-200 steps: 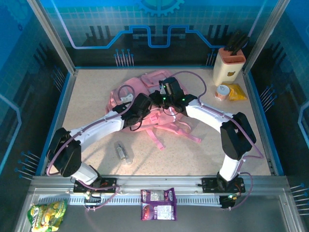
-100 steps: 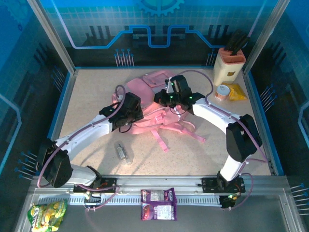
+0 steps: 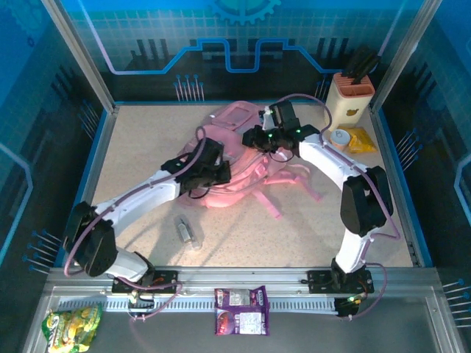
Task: Pack the student bag
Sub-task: Unzip the student bag at the center of the table.
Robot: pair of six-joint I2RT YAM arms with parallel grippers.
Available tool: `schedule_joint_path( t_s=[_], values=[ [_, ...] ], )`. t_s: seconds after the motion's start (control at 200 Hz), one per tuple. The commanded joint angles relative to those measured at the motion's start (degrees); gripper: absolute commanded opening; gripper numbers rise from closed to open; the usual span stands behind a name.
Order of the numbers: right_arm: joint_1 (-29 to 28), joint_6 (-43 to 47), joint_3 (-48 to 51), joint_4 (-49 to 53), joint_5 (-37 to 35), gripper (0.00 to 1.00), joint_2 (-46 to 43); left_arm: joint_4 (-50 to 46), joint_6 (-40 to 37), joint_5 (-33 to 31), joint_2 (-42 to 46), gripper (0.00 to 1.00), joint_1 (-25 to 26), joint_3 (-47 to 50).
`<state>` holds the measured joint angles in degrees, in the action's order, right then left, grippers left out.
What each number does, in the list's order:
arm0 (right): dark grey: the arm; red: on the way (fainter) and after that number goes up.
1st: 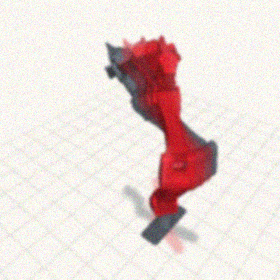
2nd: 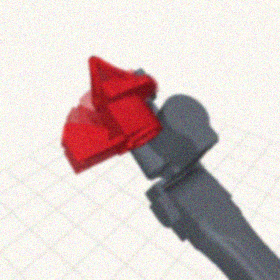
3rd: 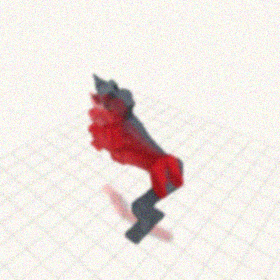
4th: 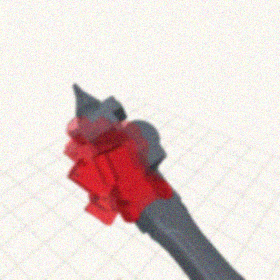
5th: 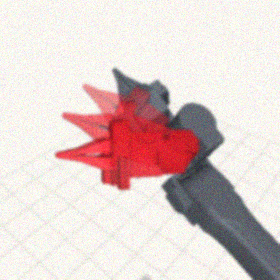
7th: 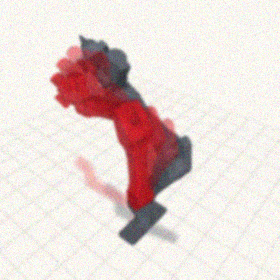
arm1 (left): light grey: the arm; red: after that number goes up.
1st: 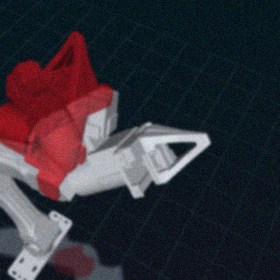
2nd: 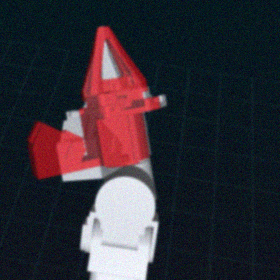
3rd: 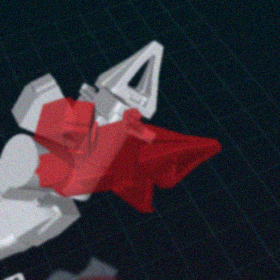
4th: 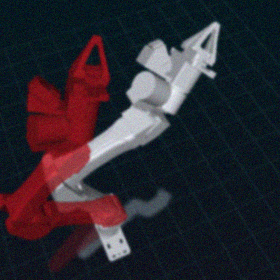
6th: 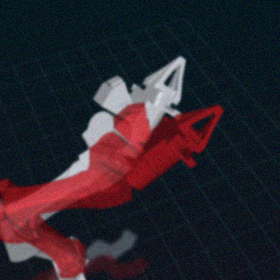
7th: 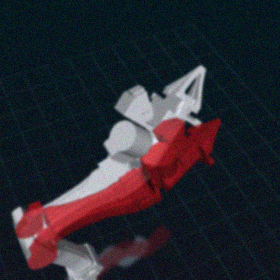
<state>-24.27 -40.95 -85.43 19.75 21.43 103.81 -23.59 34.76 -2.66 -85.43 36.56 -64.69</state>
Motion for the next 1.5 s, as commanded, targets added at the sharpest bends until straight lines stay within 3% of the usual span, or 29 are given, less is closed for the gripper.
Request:
schedule_joint_path(
  t_s=[0.0,0.035,0.09,0.195,0.295,0.47,0.66,0.86,0.976,1.126,1.216,1.381,1.496],
  values=[
    [1.0,4.0,-1.8,2.0,-0.8,0.49,-1.5,3.9,1.8,3.9,-3.1,0.00,3.7,-4.6],
    [1.3,3.6,-0.1,1.8,-0.4,0.56,-3.0,4.5,1.9,3.6,-4.0,0.00,4.6,-5.2],
    [1.7,3.2,2.8,1.6,0.8,0.60,-5.3,5.5,2.1,3.6,-5.2,0.00,5.5,-6.0],
    [1.6,2.0,8.1,1.7,1.5,0.63,-9.3,6.3,2.7,3.5,-7.0,0.00,5.8,-6.0],
    [2.1,-2.9,14.9,-5.1,4.8,0.66,-11.2,7.8,1.5,2.7,-6.4,0.00,5.7,-4.6],
    [0.8,-7.7,16.1,-8.3,8.6,0.66,-9.4,10.4,-2.4,3.0,-3.7,0.00,5.7,-1.5],
    [0.2,-11.0,17.3,-11.4,5.4,0.55,-9.2,11.8,-3.7,3.2,-2.9,0.00,5.6,-0.7],
    [0.3,-9.2,18.8,-10.6,0.2,0.16,-9.8,9.8,-5.2,1.8,-1.3,0.00,5.6,0.4],
    [0.9,-6.4,17.3,-8.5,0.0,0.00,-9.5,7.0,-6.7,-0.2,1.2,0.00,5.5,2.5],
    [3.3,-2.8,15.8,-6.6,0.8,0.00,-9.6,1.0,-10.9,-2.5,5.5,0.00,4.3,5.8],
    [5.5,-0.9,14.5,-5.4,2.3,0.00,-9.2,-3.8,-10.1,-3.3,7.3,0.00,0.3,7.2],
    [8.3,3.4,10.9,-1.4,2.5,0.00,-7.9,-3.6,-9.1,1.0,10.6,0.00,-7.9,11.0],
    [9.0,6.8,5.5,1.9,3.5,0.00,-4.4,1.1,-9.1,5.8,10.2,0.00,-8.8,11.7]
  ],
)
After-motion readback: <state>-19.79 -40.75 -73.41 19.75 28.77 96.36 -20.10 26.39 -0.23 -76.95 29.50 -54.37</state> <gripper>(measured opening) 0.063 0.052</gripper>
